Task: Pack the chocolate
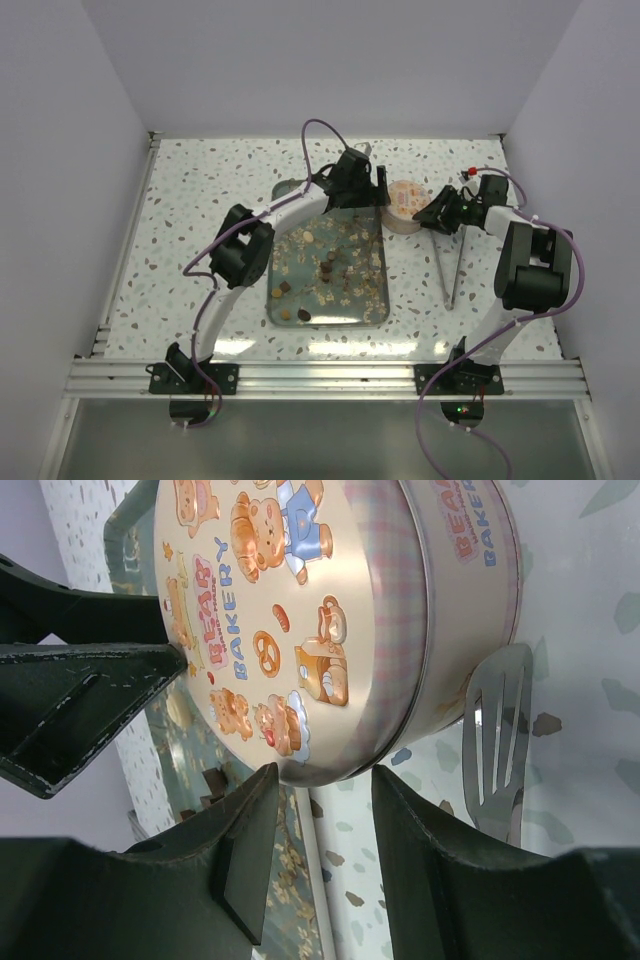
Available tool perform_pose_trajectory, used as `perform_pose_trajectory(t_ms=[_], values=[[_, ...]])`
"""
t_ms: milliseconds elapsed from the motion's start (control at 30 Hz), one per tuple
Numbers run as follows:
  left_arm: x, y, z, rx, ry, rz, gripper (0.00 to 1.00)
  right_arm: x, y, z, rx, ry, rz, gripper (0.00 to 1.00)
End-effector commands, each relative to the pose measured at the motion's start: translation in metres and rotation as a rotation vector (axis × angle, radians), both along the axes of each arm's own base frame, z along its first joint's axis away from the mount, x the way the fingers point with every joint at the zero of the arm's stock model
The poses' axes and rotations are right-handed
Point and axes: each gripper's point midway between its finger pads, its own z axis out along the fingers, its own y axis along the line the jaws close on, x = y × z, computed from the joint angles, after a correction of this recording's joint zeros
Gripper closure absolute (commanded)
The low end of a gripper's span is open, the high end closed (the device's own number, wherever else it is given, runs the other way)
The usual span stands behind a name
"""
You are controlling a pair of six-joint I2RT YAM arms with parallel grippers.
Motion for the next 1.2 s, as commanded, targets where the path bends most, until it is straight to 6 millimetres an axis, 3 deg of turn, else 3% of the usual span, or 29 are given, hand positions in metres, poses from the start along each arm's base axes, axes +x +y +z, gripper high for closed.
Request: perform_pose_trajectory(t_ms=[0,1000,1167], values=[[-0.002,0.007,0.006,0.019,-0.001,0.023,0.05,0.01,0.0,0.026,-0.021,-0.087,0.022,0.54],[-0.013,0.022,-0.036,0.037,0.184,0.077,0.05,0.015,-0.008,0.041,-0.113,-0.106,0.02,0.54],[-0.013,0.023,-0.038,0.035,0.187,0.079,0.05,0.014,-0.017,0.056,-0.181,-0.13,0.013,0.54]])
